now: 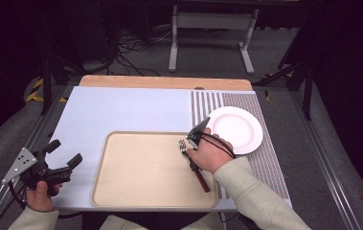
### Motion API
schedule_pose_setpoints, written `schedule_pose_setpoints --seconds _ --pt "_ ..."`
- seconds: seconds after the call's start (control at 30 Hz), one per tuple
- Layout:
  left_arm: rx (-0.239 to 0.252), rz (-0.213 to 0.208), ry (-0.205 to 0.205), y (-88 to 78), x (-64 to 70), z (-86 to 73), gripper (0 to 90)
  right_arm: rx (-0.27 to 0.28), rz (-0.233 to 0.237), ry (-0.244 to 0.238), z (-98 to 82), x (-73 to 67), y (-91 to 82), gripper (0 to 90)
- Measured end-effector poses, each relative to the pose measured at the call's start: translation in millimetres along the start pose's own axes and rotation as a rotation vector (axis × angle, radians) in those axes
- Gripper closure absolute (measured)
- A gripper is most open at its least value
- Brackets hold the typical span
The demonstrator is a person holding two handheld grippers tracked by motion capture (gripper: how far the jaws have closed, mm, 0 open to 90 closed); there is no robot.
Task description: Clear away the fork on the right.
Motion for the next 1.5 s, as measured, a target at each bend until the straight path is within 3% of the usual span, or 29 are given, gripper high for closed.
schedule_pose_setpoints --seconds 0.27,0.53,0.83,0.93,0.97,1.07,1.23,1.4,1.43,1.47,1.5 --pt "0.003 0.0 -0.004 0.0 0.3 0.4 1.5 -0.006 0.002 -0.003 -0.8 -0.1 1.8 76.5" --pt "0.003 0.001 -0.003 -0.3 0.0 0.7 1.5 0.012 0.021 -0.038 0.7 -1.9 0.6 66.0" --pt "0.001 0.0 -0.002 -0.3 -0.1 0.5 1.5 0.081 0.031 -0.145 7.3 -5.9 -10.7 49.1" --pt "0.002 0.001 -0.006 -0.3 0.2 0.3 1.5 0.155 0.043 -0.288 16.0 -10.8 -16.1 27.1" --pt "0.001 0.0 -0.004 -0.5 0.2 0.2 1.4 0.183 0.034 -0.356 19.9 -11.8 -18.0 24.5" --pt "0.003 0.002 -0.007 -0.9 0.2 0.8 1.5 0.214 0.044 -0.445 25.0 -15.8 -21.8 22.8" --pt "0.002 -0.001 -0.007 0.4 -0.3 0.4 1.5 0.208 0.051 -0.602 30.2 -18.7 -22.7 29.7" --pt "0.002 -0.002 -0.007 0.6 0.3 0.8 1.5 0.239 0.061 -0.778 41.5 -19.3 -23.6 44.3" --pt "0.002 -0.001 -0.005 0.7 0.2 0.5 1.5 0.239 0.061 -0.778 41.5 -19.3 -23.6 44.3" --pt "0.001 -0.001 -0.007 0.7 -0.2 0.4 1.5 0.247 0.068 -0.847 44.6 -20.3 -24.2 53.7" --pt "0.001 0.0 -0.011 0.6 -0.2 0.4 1.5 0.251 0.058 -0.866 45.6 -20.7 -24.1 57.4"
Point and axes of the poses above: each handheld gripper's, and its own axes: y roughly forward along the jaws, z roughly out of its top, x roughly to its right, the point moved 8 cm from there along y, roughly forward along the jaws, and after that the axes turned 15 degrees about z, right-handed, at the moved point
